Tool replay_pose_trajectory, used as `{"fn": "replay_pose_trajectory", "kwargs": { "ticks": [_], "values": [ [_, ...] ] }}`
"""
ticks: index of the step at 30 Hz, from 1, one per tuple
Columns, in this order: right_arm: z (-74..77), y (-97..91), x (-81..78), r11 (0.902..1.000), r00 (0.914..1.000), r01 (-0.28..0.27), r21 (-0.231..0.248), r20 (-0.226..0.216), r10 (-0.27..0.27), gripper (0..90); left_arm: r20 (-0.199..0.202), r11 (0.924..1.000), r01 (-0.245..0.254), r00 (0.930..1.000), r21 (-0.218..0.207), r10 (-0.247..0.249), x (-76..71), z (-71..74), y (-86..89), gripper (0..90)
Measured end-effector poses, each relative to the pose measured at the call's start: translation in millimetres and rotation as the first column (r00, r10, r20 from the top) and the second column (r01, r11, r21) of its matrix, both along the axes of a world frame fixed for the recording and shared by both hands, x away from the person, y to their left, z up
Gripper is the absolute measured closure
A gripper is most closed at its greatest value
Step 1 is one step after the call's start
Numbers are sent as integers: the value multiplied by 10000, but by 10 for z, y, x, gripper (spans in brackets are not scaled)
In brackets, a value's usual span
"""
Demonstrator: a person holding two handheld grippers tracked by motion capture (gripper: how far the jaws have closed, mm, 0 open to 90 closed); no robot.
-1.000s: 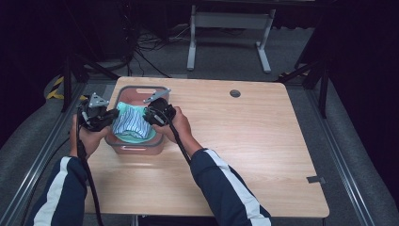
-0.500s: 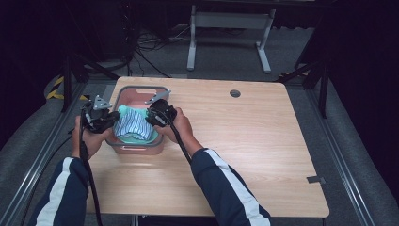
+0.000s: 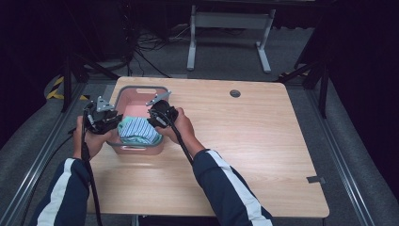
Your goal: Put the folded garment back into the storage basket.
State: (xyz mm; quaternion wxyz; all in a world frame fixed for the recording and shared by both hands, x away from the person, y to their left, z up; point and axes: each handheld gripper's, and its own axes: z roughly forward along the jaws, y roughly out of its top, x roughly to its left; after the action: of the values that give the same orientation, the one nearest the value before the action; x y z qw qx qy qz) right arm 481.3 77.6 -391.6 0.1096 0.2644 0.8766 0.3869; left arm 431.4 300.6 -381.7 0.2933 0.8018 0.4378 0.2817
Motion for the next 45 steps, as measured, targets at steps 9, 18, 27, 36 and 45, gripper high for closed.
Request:
{"fn": "replay_pose_trajectory", "kwargs": {
  "ticks": [9, 18, 27, 36, 45],
  "values": [
    [20, -87, -28, 10000, 9997, 26, -56, 236, -25, 715, 140, 9994, 330, 9994, -78, -329, -79, 57, -92, 713],
    [94, -192, -86, 9997, 9988, -139, -203, 465, 149, 705, 604, 9977, 530, 9969, -430, -503, -200, 135, -204, 708],
    [227, -387, -174, 9985, 9954, -249, -483, 908, 292, 633, 1086, 9951, 670, 9923, -730, -589, -353, 208, -367, 617],
    [346, -687, -299, 9975, 9920, -170, -681, 1238, 253, 581, 1326, 9874, 1251, 9848, -968, -1118, -516, 290, -560, 550],
    [359, -1018, -384, 9962, 9904, 232, -843, 1378, -114, 519, 1119, 9809, 1731, 9803, -891, -1628, -641, 270, -720, 466]
  ]
}}
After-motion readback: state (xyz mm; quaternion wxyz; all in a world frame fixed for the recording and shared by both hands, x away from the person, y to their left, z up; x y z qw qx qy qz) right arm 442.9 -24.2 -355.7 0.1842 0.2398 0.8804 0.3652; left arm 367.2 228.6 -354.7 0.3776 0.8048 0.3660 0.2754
